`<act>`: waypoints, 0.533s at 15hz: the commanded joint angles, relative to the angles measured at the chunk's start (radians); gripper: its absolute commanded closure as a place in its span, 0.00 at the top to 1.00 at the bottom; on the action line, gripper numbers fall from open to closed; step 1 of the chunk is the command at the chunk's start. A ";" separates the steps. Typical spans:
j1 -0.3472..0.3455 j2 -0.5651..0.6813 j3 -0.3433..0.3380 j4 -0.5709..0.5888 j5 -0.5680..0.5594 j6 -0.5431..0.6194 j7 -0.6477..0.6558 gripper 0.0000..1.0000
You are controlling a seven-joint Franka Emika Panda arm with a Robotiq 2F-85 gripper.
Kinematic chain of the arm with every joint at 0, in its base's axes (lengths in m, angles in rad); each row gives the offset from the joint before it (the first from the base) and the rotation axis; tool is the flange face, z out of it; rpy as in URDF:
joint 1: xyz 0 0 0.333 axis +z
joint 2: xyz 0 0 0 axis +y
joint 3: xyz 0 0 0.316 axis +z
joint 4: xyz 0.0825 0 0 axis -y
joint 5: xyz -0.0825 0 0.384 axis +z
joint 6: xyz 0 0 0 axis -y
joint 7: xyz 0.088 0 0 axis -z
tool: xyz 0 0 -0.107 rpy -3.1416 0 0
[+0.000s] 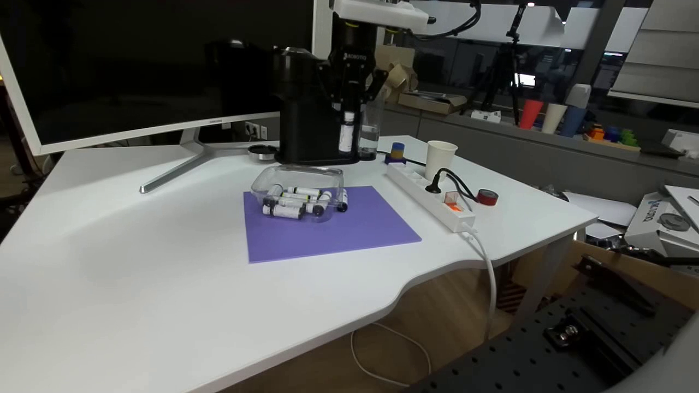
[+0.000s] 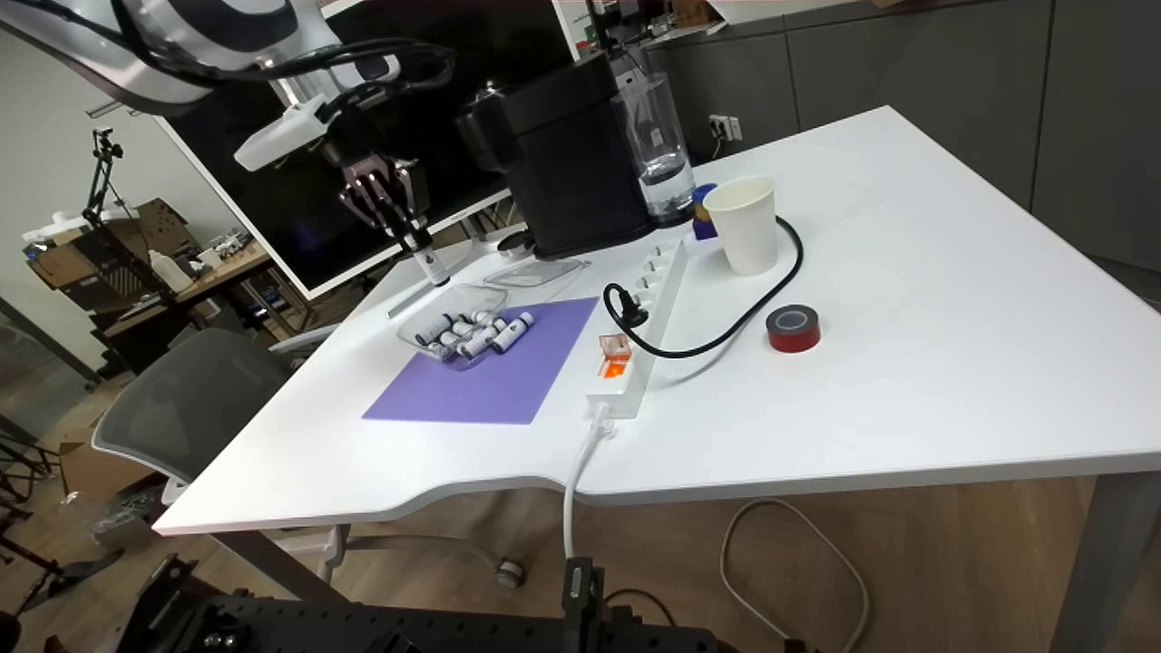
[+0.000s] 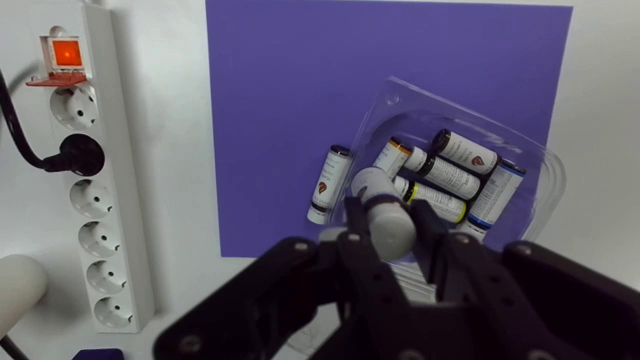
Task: Pick the small bottle and put it in the plastic box
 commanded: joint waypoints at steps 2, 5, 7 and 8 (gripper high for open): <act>-0.001 0.064 0.006 0.060 0.021 0.006 -0.022 0.07; 0.000 0.128 0.009 0.101 0.026 0.018 -0.038 0.07; 0.001 0.170 0.013 0.127 0.031 0.039 -0.058 0.07; 0.001 0.192 0.017 0.140 0.034 0.049 -0.067 0.07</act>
